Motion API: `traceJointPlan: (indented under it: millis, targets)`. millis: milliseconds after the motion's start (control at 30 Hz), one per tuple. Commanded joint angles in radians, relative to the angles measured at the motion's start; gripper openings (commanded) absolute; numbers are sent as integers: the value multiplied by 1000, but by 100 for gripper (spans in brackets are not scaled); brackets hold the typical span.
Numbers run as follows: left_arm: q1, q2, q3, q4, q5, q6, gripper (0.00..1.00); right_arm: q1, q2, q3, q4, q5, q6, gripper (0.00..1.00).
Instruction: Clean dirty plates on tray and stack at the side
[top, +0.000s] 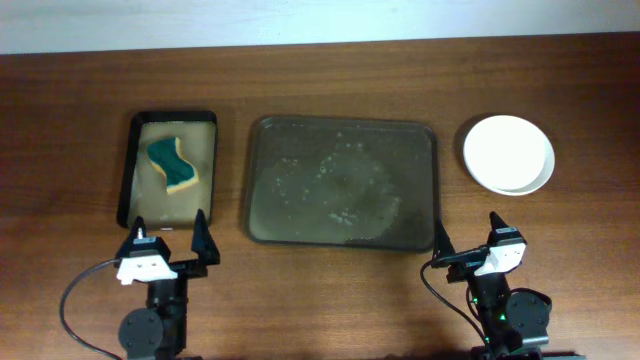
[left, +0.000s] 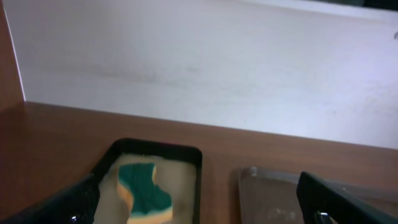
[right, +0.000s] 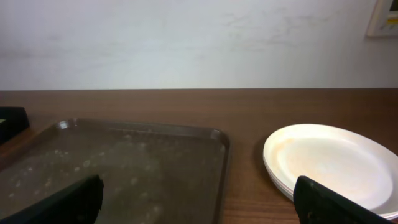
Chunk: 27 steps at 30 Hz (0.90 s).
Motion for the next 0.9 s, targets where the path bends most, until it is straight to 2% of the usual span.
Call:
traceJointPlan:
  millis: [0, 67, 167, 267, 867]
  targets:
    - [-6, -49, -36, -1, 14, 19, 99, 9, -7, -9, 0, 16, -7, 98]
    - [-7, -74, -36, -22, 13, 19, 99, 9, -7, -9, 0, 16, -7, 98]
    - [-10, -153, -36, -154, 0, 20, 99, 9, -7, -9, 0, 16, -7, 98]
    - [-16, -150, -36, -248, -29, 20, 99, 9, -7, -9, 0, 16, -7, 98]
    - [-26, -150, -36, -248, -34, 20, 99, 9, -7, -9, 0, 16, -7, 98]
